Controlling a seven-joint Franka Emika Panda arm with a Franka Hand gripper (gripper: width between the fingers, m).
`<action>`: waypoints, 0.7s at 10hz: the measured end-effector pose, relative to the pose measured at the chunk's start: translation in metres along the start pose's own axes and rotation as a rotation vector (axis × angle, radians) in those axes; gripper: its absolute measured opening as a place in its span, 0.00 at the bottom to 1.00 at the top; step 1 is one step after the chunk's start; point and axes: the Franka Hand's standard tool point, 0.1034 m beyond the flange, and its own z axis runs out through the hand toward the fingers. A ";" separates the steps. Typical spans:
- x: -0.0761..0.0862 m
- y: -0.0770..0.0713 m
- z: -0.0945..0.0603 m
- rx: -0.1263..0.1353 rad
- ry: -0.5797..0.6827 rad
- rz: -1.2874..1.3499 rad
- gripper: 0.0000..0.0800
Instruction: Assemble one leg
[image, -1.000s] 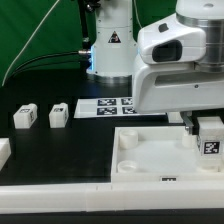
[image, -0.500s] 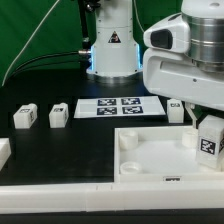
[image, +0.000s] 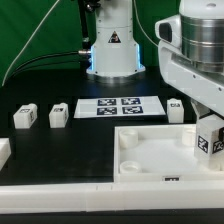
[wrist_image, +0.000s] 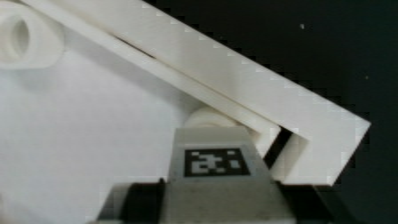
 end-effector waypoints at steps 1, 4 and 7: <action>0.000 0.000 0.000 0.000 0.000 -0.005 0.37; -0.001 0.000 0.001 -0.002 -0.001 -0.076 0.68; 0.002 0.003 0.003 -0.017 0.001 -0.292 0.81</action>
Offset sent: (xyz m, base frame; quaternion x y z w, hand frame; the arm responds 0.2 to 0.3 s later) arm 0.0000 0.0000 0.0000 0.0000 0.0000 -0.0899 0.9960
